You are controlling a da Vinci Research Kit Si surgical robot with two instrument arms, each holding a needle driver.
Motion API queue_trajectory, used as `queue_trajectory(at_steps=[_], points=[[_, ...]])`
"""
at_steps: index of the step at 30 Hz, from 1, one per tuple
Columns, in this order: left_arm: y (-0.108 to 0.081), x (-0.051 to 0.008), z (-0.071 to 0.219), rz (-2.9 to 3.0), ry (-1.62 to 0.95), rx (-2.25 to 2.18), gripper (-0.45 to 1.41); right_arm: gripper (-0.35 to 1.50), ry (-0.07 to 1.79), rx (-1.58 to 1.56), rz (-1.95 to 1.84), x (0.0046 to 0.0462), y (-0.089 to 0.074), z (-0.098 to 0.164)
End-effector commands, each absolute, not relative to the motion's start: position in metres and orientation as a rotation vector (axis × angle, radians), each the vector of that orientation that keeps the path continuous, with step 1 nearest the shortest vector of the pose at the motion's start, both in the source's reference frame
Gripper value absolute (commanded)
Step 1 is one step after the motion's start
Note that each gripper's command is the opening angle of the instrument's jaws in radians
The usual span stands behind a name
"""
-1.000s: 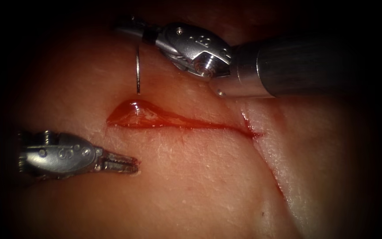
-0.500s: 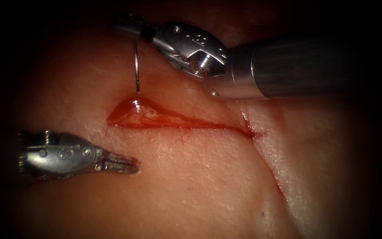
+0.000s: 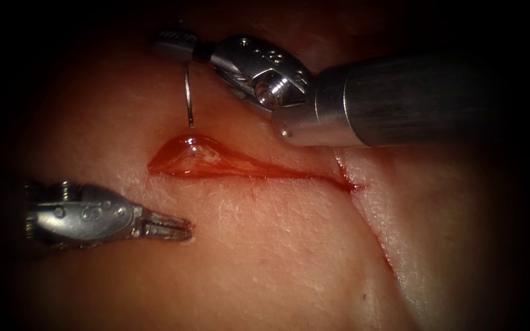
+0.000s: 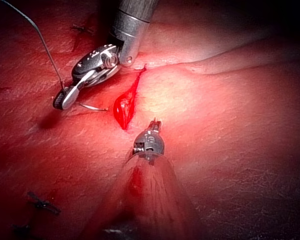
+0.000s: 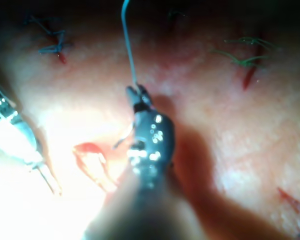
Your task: Wound Closure
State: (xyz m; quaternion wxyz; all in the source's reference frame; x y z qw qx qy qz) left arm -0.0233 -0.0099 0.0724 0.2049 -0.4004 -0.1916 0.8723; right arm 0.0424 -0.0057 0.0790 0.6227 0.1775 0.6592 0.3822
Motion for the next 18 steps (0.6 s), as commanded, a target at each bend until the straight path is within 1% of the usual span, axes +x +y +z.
queue_trajectory(at_steps=[1, 18], points=[[-0.0102, -0.0237, 0.0731, 2.432, -0.535, -1.118, -0.27, -0.35, 1.513, 0.421, 0.882, 0.0432, -0.0058, 0.0792], [-0.0103, -0.0236, 0.073, 2.432, -0.535, -1.118, -0.27, -0.35, 1.456, 0.608, 0.988, 0.0428, -0.0074, 0.0787]])
